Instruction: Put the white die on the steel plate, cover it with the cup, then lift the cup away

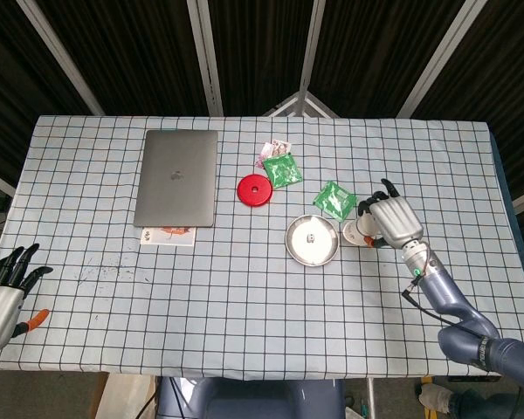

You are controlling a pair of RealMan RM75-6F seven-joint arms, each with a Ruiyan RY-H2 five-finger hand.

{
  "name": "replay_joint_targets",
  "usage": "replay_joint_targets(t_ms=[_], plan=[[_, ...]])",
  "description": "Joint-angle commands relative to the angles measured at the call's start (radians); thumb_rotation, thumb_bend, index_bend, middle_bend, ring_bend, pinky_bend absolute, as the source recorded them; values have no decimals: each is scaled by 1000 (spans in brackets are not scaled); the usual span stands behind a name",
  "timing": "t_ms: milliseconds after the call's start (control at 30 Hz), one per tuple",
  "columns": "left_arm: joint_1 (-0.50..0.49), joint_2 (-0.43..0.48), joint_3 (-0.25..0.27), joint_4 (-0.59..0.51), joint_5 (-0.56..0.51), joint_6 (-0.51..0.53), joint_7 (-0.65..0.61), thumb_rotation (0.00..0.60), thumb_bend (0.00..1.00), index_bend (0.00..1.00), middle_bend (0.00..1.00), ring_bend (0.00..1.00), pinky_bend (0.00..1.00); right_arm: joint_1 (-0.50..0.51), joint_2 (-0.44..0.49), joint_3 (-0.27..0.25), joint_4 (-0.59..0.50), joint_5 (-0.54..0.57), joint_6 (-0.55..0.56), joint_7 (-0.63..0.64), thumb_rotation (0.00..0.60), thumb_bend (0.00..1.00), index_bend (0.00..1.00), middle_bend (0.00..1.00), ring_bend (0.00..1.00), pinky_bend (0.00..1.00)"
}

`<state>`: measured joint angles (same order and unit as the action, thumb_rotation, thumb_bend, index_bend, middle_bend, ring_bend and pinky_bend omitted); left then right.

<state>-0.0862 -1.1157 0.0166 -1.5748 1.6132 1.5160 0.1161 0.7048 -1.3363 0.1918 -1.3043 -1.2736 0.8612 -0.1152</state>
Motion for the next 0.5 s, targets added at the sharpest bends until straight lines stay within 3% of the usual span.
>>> replay_joint_targets(t_ms=[33,233,500], plan=[[2,9,0,-7,-7,-1,-15,600,274,263,0,0,128,44,-22,24,-40,66,-37,-84,600,332,475,504,268,0],[-2,13,-12,-7,-23,-4,-29,600,275,263,0,0,128,80,-79,30,-33,118,-50,-152,600,339,475,504,268,0],[-2,6,-25,9,-17,19,-46,600,275,263,0,0,128,103,-142,29,9,136,-51,-154,600,344,475,504,268,0]])
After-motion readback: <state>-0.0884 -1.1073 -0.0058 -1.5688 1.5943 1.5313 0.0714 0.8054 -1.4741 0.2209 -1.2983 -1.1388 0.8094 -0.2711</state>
